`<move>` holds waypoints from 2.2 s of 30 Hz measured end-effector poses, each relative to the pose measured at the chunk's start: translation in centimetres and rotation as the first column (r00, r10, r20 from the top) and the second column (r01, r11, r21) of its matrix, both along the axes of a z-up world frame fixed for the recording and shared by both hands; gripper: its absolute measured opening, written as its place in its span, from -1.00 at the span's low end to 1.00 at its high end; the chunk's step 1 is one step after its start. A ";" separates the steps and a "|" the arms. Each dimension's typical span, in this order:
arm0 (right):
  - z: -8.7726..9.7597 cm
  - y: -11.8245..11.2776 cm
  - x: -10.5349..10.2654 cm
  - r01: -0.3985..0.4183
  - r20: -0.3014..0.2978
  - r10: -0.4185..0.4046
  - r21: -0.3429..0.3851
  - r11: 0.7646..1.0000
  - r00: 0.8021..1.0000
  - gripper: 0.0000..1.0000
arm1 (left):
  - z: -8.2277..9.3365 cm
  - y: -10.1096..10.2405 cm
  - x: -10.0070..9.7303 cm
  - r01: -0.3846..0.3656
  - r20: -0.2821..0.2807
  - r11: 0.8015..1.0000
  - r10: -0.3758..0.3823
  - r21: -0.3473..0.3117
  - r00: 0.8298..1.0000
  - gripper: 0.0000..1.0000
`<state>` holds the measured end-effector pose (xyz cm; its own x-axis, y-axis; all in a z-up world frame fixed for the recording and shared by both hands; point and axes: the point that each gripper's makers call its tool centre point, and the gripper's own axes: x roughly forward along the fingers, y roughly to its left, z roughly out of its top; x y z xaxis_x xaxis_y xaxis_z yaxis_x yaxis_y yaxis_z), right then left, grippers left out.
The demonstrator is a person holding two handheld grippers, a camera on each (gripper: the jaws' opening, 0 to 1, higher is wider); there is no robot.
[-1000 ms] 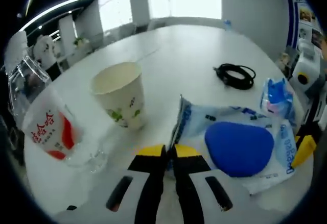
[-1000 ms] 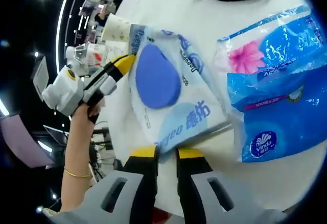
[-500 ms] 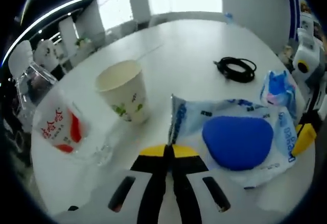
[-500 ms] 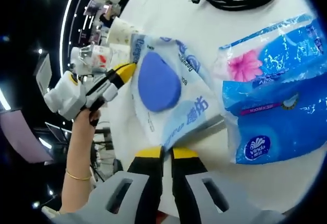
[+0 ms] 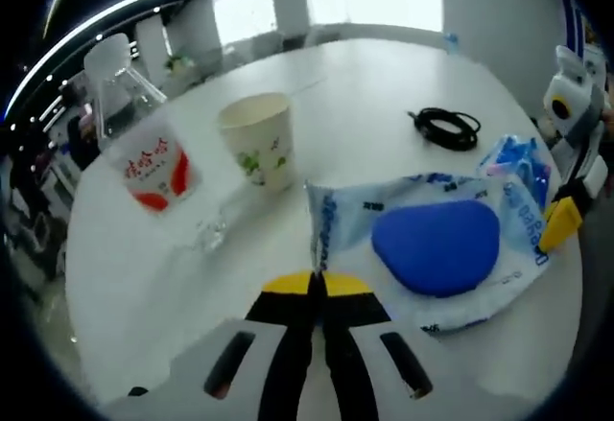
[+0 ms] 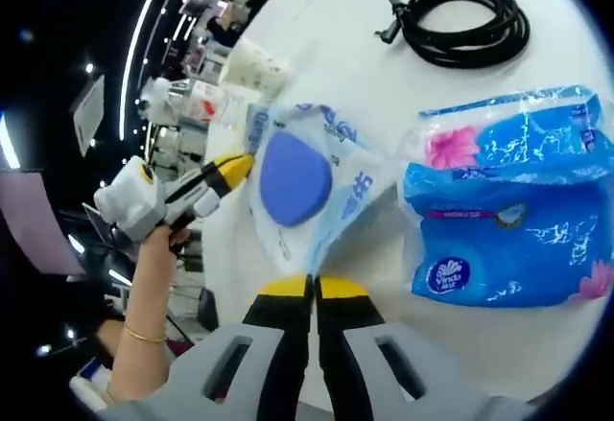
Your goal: Arrange the tabletop items into an orderly group along one side of the table until the central work area is clear of visible clutter.
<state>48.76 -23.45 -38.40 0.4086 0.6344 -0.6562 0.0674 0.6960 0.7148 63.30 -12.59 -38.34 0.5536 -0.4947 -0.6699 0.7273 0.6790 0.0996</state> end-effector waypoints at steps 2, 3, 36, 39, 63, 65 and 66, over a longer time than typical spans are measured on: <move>0.3 -0.1 0.1 -0.013 0.020 0.013 -0.005 1.000 1.000 -0.98 | 0.2 0.5 -0.4 -0.017 -0.005 1.000 0.017 0.000 1.000 -1.00; 0.4 -0.1 0.1 -0.016 0.025 0.016 -0.007 1.000 1.000 -0.98 | 0.3 0.7 -0.6 -0.022 -0.004 1.000 0.022 -0.002 1.000 -1.00; 5.3 -9.8 5.5 0.048 0.327 0.027 -0.218 0.975 0.945 -0.98 | 4.4 -2.8 -5.1 -0.105 -0.014 0.991 0.104 -0.080 0.994 -1.00; 5.7 -10.8 6.2 0.058 0.348 0.025 -0.228 0.972 0.937 -0.99 | 4.0 -3.8 -5.0 -0.105 -0.036 0.993 0.103 -0.056 0.994 -1.00; 6.6 -17.4 12.9 0.128 0.452 0.046 -0.347 0.929 0.891 -0.99 | 6.6 -9.8 -0.3 -0.182 0.016 0.966 0.188 -0.183 0.982 -1.00; 6.5 -17.7 13.4 0.126 0.454 0.054 -0.357 0.926 0.889 -0.99 | 6.6 -10.1 0.1 -0.187 0.016 0.964 0.194 -0.188 0.981 -1.00; 6.5 -17.9 13.7 0.129 0.460 0.058 -0.365 0.922 0.886 -0.99 | 6.7 -10.2 0.3 -0.188 0.016 0.964 0.194 -0.189 0.981 -1.00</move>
<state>62.47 -41.30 -31.89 0.7360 0.3572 -0.5752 -0.1685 0.9194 0.3554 63.61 -22.75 -31.67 0.6708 -0.4918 -0.5552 0.5807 0.8139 -0.0193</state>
